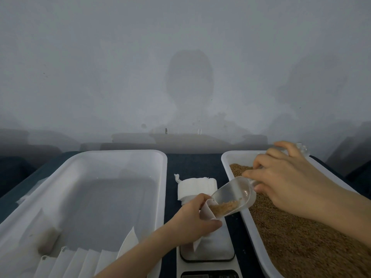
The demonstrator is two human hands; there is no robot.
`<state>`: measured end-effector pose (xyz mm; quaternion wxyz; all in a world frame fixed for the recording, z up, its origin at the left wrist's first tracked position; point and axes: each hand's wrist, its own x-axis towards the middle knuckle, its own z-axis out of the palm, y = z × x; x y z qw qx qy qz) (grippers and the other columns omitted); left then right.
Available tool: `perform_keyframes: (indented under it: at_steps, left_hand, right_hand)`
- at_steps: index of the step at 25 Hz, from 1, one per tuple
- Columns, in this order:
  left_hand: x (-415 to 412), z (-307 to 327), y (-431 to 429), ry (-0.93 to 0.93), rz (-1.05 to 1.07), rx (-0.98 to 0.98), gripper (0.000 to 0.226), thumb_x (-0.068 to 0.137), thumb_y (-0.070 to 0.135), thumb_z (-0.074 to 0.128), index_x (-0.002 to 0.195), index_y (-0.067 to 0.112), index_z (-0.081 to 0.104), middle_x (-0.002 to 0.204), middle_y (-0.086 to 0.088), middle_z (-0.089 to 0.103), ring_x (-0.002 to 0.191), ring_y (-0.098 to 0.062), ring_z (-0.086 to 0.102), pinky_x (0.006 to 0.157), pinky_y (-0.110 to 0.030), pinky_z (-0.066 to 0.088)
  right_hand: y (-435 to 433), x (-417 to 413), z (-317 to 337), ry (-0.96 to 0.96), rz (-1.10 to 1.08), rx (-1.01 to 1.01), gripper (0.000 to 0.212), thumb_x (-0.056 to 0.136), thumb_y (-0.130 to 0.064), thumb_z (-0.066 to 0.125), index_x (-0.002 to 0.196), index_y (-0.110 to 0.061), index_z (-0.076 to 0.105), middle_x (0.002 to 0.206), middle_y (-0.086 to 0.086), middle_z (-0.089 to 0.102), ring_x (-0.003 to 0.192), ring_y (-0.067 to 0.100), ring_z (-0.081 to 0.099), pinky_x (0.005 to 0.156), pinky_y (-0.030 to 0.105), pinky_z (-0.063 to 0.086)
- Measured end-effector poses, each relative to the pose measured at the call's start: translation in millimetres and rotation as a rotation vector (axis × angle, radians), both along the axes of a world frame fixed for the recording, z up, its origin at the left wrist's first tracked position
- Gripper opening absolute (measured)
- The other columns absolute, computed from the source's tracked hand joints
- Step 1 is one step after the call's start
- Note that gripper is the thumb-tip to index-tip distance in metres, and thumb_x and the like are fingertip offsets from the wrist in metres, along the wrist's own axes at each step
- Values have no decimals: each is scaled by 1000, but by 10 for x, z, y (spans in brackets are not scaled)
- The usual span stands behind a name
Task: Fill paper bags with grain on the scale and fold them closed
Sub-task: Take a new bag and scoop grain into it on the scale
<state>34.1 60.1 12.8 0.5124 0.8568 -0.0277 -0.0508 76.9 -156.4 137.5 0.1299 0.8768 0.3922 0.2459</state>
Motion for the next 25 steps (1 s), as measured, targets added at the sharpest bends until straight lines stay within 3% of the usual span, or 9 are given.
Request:
perform_keyframes:
  at_steps: [5,8,10,16,18,20,23,25]
  left_hand:
    - [29,-13,-6,12,26,50,41,81,40,67,113,38,42,110,13,53,96,-7,57,76,-16,48]
    - [27,-3,-3,9,39,62,41,83,38,66,114,37,40,110,11,51,93,-6,55,69,-12,45]
    - [26,6,-1,17,55,56,41,83,37,65,116,36,40,109,12,50,91,-5,54,65,-10,43]
    - [46,7,-4,42,86,59,39,84,37,65,112,37,38,100,17,48,87,-5,54,61,-9,41]
    - [42,3,0,45,97,52,37,83,36,65,111,37,40,99,15,51,86,-4,55,58,-7,42]
    - [45,1,13,41,103,62,38,83,35,64,114,34,43,102,11,54,88,-7,57,62,-9,45]
    - [51,4,-2,56,97,83,42,84,33,64,120,30,43,107,8,54,91,-10,57,68,-12,46]
    - [40,22,-6,58,95,84,40,85,33,63,119,30,43,106,9,53,90,-9,57,68,-12,46]
  right_hand:
    - [130,-61,37,-222,141,19,36,51,-5,81,83,-21,76,73,2,65,74,26,62,97,49,24]
    - [175,-105,37,-320,221,23,45,69,3,40,91,-14,75,82,9,67,80,32,63,99,53,25]
    - [167,-124,20,-371,238,-29,52,73,-3,29,96,-14,74,88,10,68,85,32,64,99,53,25]
    - [62,-94,-78,-445,282,6,47,73,-1,42,107,-16,71,95,9,68,90,31,65,97,53,28]
    - [3,-18,-92,-415,243,86,48,63,5,62,105,-16,72,95,8,69,89,31,65,97,53,26]
    - [-109,112,-123,-359,122,220,50,56,4,78,103,-15,73,95,8,69,88,31,64,98,49,25]
    - [-361,332,-322,-342,-158,391,34,73,-2,76,105,-11,71,93,14,69,86,33,59,94,49,28]
    - [-487,466,-465,-244,-382,337,31,76,-9,74,107,-13,70,93,12,68,88,31,57,92,47,30]
